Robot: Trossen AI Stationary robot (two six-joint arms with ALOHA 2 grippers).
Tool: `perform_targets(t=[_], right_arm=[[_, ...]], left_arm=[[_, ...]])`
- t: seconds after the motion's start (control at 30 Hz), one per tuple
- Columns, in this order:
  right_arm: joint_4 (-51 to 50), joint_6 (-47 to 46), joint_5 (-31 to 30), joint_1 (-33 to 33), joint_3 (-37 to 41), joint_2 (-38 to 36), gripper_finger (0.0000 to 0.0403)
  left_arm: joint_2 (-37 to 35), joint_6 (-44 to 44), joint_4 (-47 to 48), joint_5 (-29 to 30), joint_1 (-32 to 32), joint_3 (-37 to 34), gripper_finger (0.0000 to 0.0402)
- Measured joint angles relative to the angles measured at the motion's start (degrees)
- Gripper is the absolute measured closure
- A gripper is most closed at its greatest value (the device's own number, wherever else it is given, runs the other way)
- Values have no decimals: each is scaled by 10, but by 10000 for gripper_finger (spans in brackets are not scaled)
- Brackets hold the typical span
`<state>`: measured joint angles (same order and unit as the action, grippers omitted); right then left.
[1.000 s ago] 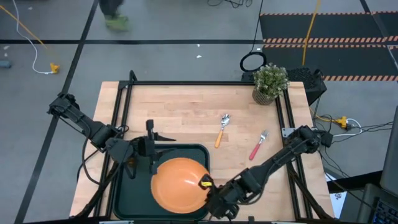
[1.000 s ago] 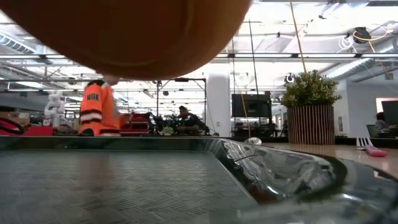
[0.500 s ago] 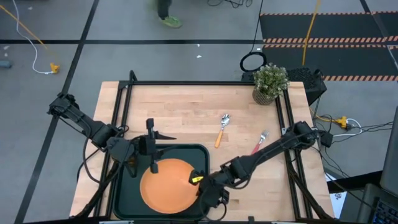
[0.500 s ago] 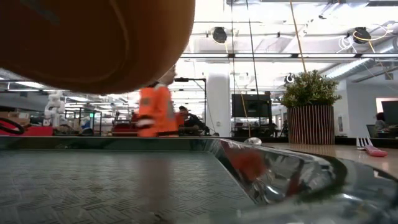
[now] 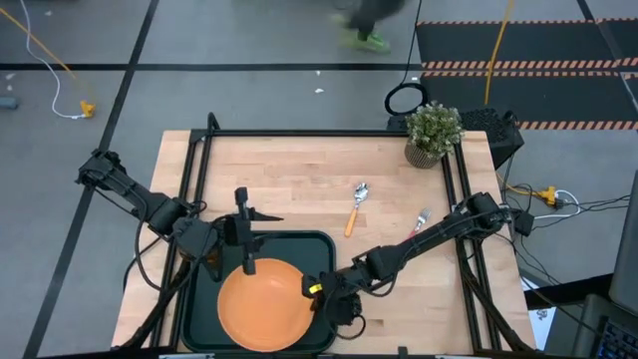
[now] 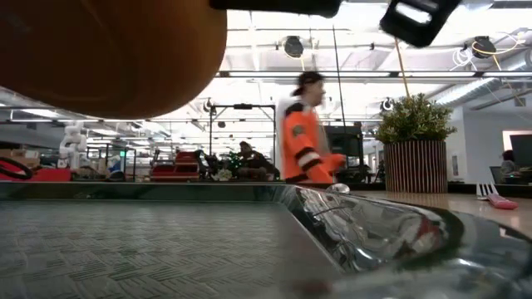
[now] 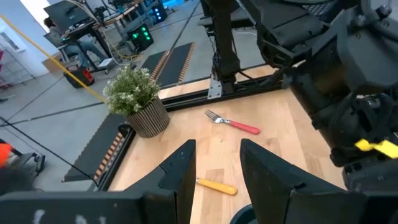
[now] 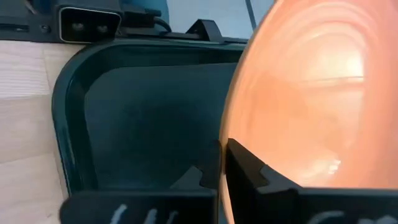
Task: Pick and place plate/cup/fork/spoon on tray
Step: Put the orange plate on the black tray to the right of the orange cup, then put the pink fork on the black tray to the right of the orange plate
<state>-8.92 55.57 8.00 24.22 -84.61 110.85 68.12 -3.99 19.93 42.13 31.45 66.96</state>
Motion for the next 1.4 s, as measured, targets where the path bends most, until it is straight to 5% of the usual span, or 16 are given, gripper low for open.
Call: perform_targets(t=[0.2, 0.87, 1.4], right_arm=[[54, 15, 57, -19, 2, 27, 403], [91, 47, 87, -55, -3, 73, 400], [128, 16, 85, -63, -3, 75, 316]], left_arm=[[1, 2, 4, 0, -16, 0, 273], [2, 26, 31, 0, -27, -1, 273], [1, 30, 36, 0, -27, -1, 273]])
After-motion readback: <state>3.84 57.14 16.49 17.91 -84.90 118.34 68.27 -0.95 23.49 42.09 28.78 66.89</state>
